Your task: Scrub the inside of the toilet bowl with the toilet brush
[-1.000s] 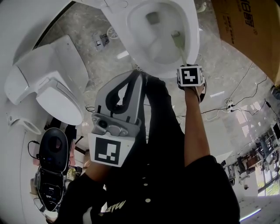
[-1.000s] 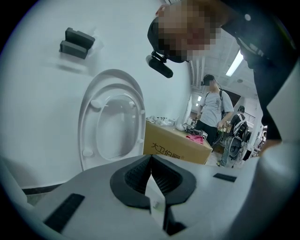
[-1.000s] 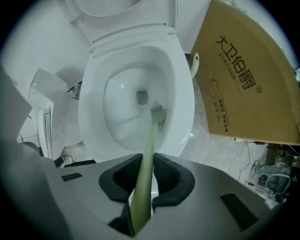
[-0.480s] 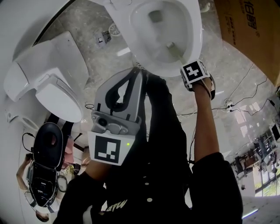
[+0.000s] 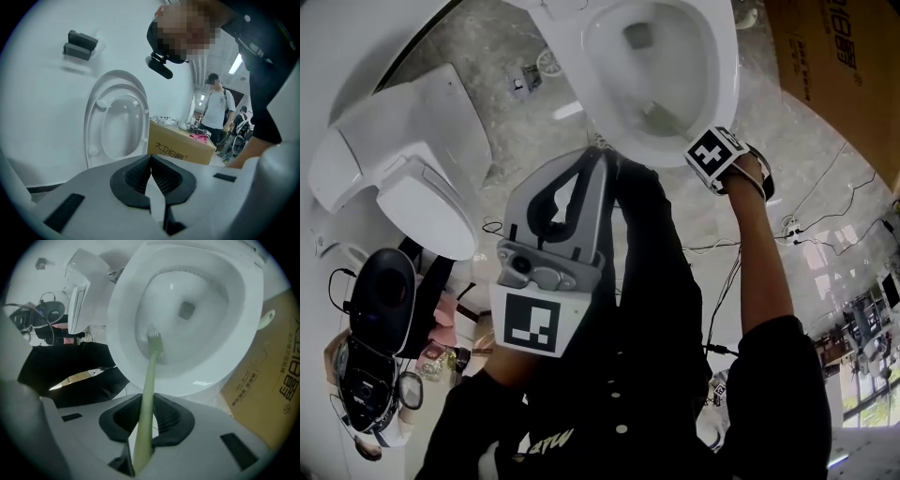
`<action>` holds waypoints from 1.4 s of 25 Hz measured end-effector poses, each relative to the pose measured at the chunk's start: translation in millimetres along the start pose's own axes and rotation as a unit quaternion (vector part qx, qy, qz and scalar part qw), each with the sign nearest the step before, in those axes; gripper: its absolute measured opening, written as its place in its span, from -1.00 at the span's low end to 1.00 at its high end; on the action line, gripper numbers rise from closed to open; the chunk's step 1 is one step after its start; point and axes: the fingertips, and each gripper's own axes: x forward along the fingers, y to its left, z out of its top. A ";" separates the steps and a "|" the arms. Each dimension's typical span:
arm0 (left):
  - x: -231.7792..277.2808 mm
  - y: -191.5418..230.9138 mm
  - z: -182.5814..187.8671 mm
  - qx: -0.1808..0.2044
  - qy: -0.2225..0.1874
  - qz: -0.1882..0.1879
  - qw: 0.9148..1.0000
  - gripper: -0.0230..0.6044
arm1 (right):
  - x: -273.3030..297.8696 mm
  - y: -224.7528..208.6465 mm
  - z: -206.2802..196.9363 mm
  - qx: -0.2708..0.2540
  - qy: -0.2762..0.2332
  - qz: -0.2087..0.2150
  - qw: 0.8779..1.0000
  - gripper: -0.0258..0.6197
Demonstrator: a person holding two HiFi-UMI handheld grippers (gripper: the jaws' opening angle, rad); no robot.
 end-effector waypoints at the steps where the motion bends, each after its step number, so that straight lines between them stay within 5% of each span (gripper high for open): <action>1: 0.8 0.1 -0.9 0.001 0.000 0.001 1.000 -0.84 | 1.6 1.5 2.6 -0.014 -0.005 0.001 1.000 -0.65; 8: 6.4 -3.9 -7.5 0.005 0.006 0.003 1.000 -0.84 | 11.6 16.0 19.4 -0.086 -0.055 0.009 0.995 -0.65; 16: 12.7 -13.6 -16.0 0.011 0.017 -0.003 1.000 -0.84 | 17.4 16.8 42.7 -0.099 -0.140 0.012 0.985 -0.64; 35: 20.8 -20.0 -22.2 0.013 0.024 0.009 1.000 -0.84 | -35.7 -25.1 126.8 -0.143 -0.265 -0.064 0.951 -0.64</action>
